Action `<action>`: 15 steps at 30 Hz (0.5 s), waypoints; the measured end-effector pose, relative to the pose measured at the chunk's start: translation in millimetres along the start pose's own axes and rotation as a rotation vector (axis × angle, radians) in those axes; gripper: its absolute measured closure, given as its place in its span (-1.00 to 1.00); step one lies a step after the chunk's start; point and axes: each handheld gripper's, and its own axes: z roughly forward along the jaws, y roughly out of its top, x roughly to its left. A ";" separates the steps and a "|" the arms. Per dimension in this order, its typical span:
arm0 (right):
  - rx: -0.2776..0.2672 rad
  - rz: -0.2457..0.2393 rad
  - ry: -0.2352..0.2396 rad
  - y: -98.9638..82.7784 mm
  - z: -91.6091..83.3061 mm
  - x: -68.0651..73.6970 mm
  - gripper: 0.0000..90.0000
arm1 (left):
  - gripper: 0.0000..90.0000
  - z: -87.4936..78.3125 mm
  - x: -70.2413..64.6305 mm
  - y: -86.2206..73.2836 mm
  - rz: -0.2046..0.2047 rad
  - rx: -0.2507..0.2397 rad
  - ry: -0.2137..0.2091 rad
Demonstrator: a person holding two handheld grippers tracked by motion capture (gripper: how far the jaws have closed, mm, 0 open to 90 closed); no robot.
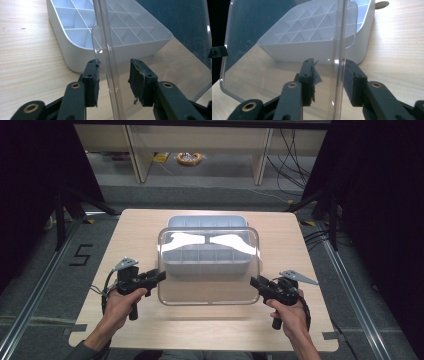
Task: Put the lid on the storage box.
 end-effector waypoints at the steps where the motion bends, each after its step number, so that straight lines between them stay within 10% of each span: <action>1: -0.001 -0.008 0.002 1.5 2.5 -0.9 0.42 | 0.31 1.3 1.1 1.6 -0.003 -0.004 -0.004; 15: -0.026 0.054 -0.020 33.7 23.9 -1.6 0.38 | 0.31 15.7 8.3 37.0 -0.035 -0.036 0.015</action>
